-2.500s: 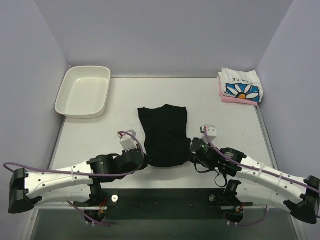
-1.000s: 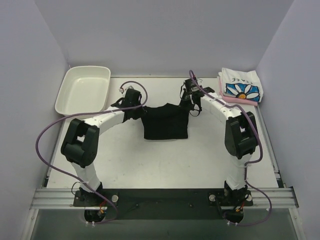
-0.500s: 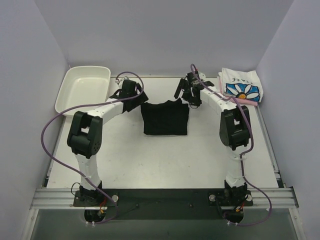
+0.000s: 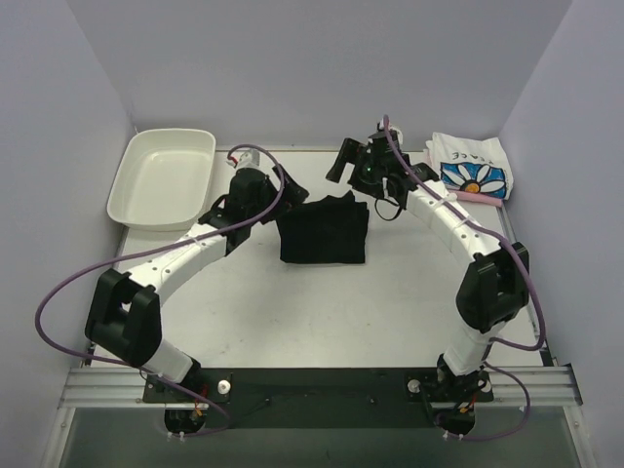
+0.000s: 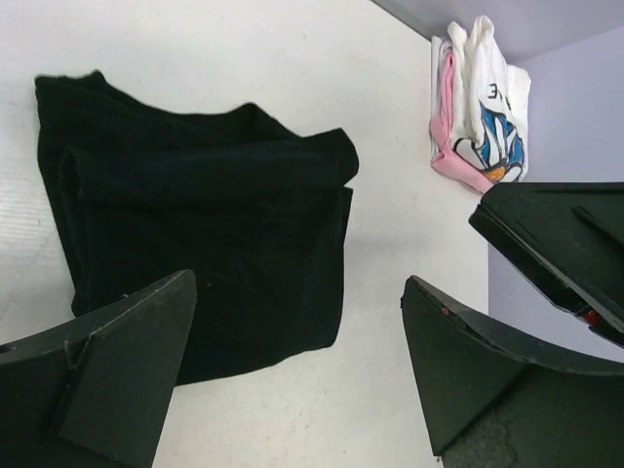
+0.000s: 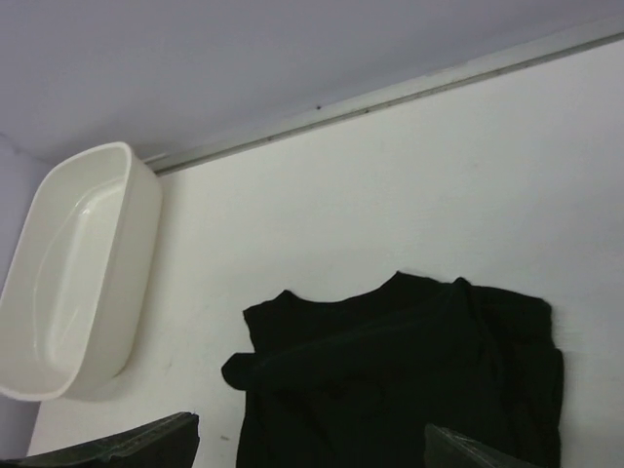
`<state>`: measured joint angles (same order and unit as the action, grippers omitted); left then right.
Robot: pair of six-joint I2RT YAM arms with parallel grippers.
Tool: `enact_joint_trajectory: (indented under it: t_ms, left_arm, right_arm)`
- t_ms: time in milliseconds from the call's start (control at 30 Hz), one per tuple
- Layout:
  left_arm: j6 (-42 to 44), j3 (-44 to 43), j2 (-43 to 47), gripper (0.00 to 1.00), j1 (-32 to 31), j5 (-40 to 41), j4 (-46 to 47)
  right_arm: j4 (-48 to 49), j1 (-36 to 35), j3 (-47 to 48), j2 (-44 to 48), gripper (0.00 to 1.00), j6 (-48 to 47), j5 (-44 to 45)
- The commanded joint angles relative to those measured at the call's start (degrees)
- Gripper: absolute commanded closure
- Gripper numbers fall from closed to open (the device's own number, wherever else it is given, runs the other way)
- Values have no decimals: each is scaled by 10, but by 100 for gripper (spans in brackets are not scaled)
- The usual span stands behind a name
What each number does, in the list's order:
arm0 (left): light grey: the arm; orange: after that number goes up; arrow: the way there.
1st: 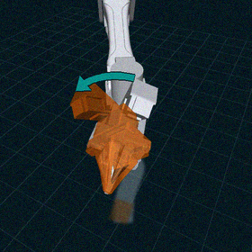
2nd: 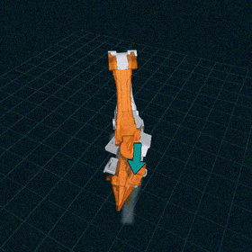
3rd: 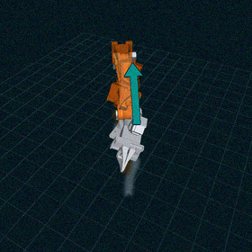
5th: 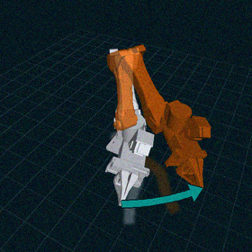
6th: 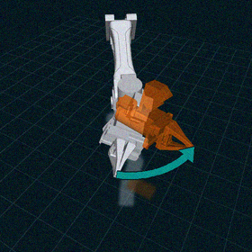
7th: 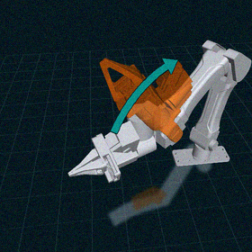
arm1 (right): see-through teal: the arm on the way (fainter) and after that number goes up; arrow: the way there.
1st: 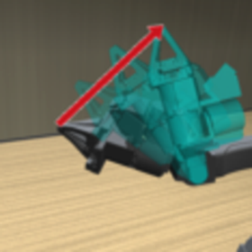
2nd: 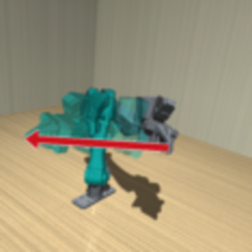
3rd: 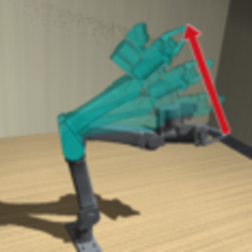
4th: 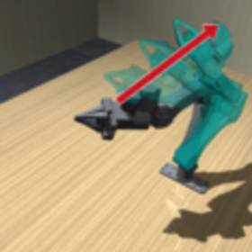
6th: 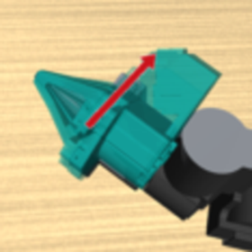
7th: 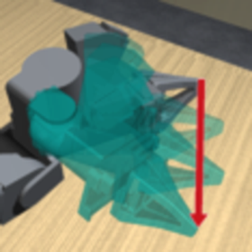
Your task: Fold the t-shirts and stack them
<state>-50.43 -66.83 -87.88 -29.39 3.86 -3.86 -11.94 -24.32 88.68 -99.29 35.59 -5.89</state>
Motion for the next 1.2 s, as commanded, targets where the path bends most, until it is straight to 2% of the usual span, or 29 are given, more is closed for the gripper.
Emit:
enact_joint_trajectory:
  t_ms: [0, 167, 367, 700, 933, 1167]
  left_arm:
    - [-33, 82, 18, 4, -3, -34, 104]
    - [-42, 163, 36, 4, -18, -64, 237]
    - [-57, 225, 12, 4, -24, -92, 331]
    - [-63, 252, -44, 3, -36, -104, 393]
    - [-61, 257, -78, 3, -36, -112, 418]
    - [-70, 282, -110, 3, -38, -120, 459]
  right_arm:
    - [21, -2, -6, -44, 0, 55, -116]
    - [44, 0, 20, -90, 0, 91, -189]
    - [82, 1, 36, -129, 0, 138, -261]
    - [159, 6, 62, -212, 0, 220, -332]
    - [181, 10, 55, -225, 0, 235, -340]
    - [181, 29, 103, -285, 0, 239, -347]
